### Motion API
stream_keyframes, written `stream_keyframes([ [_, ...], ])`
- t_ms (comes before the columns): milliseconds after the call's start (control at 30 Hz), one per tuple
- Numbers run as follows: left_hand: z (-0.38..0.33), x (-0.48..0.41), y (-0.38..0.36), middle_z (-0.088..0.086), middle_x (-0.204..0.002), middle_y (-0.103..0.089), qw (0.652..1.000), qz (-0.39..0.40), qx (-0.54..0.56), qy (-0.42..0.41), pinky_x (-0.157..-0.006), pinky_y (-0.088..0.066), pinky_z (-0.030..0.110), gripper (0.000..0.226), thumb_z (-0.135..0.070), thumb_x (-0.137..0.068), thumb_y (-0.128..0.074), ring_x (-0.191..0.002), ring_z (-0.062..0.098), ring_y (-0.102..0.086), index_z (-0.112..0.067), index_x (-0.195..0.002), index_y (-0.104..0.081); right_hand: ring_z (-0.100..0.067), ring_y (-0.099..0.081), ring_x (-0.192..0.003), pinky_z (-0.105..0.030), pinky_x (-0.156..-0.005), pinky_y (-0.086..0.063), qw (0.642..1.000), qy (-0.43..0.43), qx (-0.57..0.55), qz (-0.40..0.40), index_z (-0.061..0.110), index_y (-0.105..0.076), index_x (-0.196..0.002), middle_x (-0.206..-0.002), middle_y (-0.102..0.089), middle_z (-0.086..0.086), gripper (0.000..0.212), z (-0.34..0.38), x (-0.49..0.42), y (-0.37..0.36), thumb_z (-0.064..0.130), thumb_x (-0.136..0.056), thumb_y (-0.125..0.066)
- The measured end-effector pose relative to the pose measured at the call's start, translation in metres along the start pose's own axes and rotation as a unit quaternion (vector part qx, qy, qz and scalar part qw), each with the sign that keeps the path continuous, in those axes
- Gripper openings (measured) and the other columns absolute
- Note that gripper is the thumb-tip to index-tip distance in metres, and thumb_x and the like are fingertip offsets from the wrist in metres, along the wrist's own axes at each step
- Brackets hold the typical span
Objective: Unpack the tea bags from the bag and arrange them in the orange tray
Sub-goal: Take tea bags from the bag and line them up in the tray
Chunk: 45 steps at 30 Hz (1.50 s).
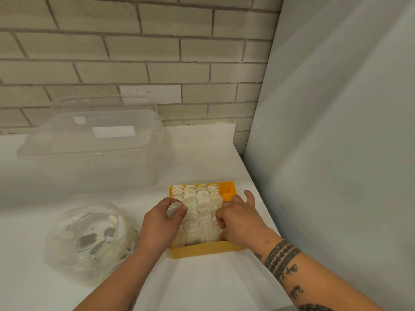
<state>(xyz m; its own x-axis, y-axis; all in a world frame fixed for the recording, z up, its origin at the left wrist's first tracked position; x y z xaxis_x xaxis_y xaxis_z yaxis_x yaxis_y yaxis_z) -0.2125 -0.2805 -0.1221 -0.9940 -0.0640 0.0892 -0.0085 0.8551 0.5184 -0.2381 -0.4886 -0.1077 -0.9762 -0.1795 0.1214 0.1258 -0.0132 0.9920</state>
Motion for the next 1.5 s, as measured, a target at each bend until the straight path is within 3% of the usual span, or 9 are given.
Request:
stream_keyframes([
  [233, -0.005, 0.003, 0.004, -0.006, -0.081, -0.075, 0.998, 0.016, 0.057, 0.014, -0.064, -0.049, 0.029, 0.009, -0.031, -0.097, -0.057, -0.080, 0.017, -0.067, -0.030, -0.101, -0.065, -0.016, -0.044, -0.112, -0.054, -0.116, 0.003, 1.000, -0.016, -0.018, -0.004, 0.027, -0.063, -0.081, -0.094, -0.058, 0.012, 0.025, 0.000, -0.002, -0.001, 0.047, -0.075, -0.078],
  [367, -0.016, 0.006, 0.009, 0.002, -0.083, -0.076, 0.980, 0.065, 0.184, 0.039, -0.053, -0.047, 0.033, 0.021, -0.013, -0.097, -0.046, -0.063, 0.019, -0.061, -0.024, -0.107, -0.061, -0.006, -0.048, -0.103, -0.046, -0.118, -0.008, 0.983, -0.062, -0.160, -0.070, 0.033, -0.061, -0.082, -0.088, -0.056, 0.017, 0.023, -0.003, 0.000, 0.015, 0.053, -0.082, -0.072],
  [567, -0.043, 0.009, 0.008, 0.005, -0.102, -0.078, 0.944, 0.160, 0.289, 0.012, -0.064, -0.058, 0.035, 0.025, -0.009, -0.105, -0.048, -0.087, 0.025, -0.075, -0.024, -0.125, -0.052, 0.004, -0.061, -0.091, -0.036, -0.099, -0.046, 0.920, -0.051, -0.359, -0.147, 0.041, -0.064, -0.088, -0.085, -0.067, 0.023, 0.007, 0.002, 0.001, 0.048, 0.041, -0.089, -0.071],
  [733, -0.055, 0.005, 0.002, 0.006, -0.107, -0.076, 0.948, 0.157, 0.277, -0.008, -0.069, -0.062, 0.039, 0.036, -0.013, -0.096, -0.068, -0.088, 0.024, -0.078, -0.023, -0.127, -0.054, 0.002, -0.062, -0.087, -0.036, -0.094, -0.051, 0.886, -0.059, -0.433, -0.157, 0.043, -0.066, -0.094, -0.086, -0.066, 0.029, 0.010, 0.008, -0.006, 0.057, 0.041, -0.086, -0.073],
  [1000, -0.059, -0.002, -0.011, 0.000, -0.094, -0.071, 0.978, 0.130, 0.156, -0.053, -0.059, -0.061, 0.031, 0.040, -0.020, -0.084, -0.082, -0.076, 0.016, -0.074, -0.032, -0.116, -0.062, -0.003, -0.064, -0.075, -0.035, -0.080, -0.056, 0.884, -0.089, -0.435, -0.146, 0.033, -0.070, -0.079, -0.077, -0.070, 0.017, 0.008, 0.004, -0.011, 0.053, 0.038, -0.086, -0.073],
  [1133, -0.054, -0.006, -0.013, -0.001, -0.090, -0.074, 0.980, 0.130, 0.138, -0.061, -0.060, -0.062, 0.034, 0.019, -0.019, -0.089, -0.077, -0.073, 0.016, -0.074, -0.028, -0.102, -0.067, -0.006, -0.064, -0.077, -0.034, -0.078, -0.057, 0.892, -0.087, -0.421, -0.141, 0.031, -0.070, -0.085, -0.079, -0.069, 0.011, 0.006, -0.006, -0.013, 0.052, 0.036, -0.088, -0.072],
  [1267, -0.051, -0.011, -0.018, -0.002, -0.087, -0.075, 0.980, 0.148, 0.121, -0.061, -0.059, -0.060, 0.030, 0.017, -0.025, -0.087, -0.079, -0.074, 0.015, -0.074, -0.026, -0.101, -0.068, -0.005, -0.064, -0.080, -0.033, -0.080, -0.056, 0.916, -0.069, -0.378, -0.117, 0.037, -0.070, -0.094, -0.082, -0.069, 0.014, 0.009, -0.009, -0.018, 0.044, 0.042, -0.086, -0.071],
  [1400, -0.045, -0.017, -0.019, -0.002, -0.081, -0.075, 0.981, 0.143, 0.119, -0.052, -0.058, -0.060, 0.031, 0.004, -0.024, -0.096, -0.068, -0.068, 0.013, -0.072, -0.027, -0.098, -0.068, -0.005, -0.063, -0.079, -0.030, -0.077, -0.055, 0.932, -0.074, -0.343, -0.095, 0.036, -0.069, -0.087, -0.080, -0.068, 0.015, 0.005, -0.019, -0.027, 0.047, 0.040, -0.089, -0.070],
  [1500, -0.033, -0.028, -0.015, -0.008, -0.078, -0.075, 0.989, 0.099, 0.094, -0.058, -0.057, -0.059, 0.034, 0.015, -0.025, -0.101, -0.057, -0.060, 0.011, -0.066, -0.034, -0.095, -0.068, -0.002, -0.062, -0.079, -0.028, -0.076, -0.053, 0.938, -0.086, -0.318, -0.111, 0.041, -0.064, -0.081, -0.080, -0.066, 0.017, 0.013, -0.040, -0.039, 0.055, 0.036, -0.091, -0.068],
])
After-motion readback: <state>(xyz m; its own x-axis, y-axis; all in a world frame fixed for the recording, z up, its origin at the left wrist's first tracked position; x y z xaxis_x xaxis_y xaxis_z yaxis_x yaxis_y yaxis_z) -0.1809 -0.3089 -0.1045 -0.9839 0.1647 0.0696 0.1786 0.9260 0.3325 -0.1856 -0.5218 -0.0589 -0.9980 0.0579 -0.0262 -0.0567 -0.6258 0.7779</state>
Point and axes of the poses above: each hand's wrist, its own x-axis away from the middle knuckle, its own y-axis out of the back of the hand, z = x × y, the point moved 1 cm from there along -x, towards the middle knuckle
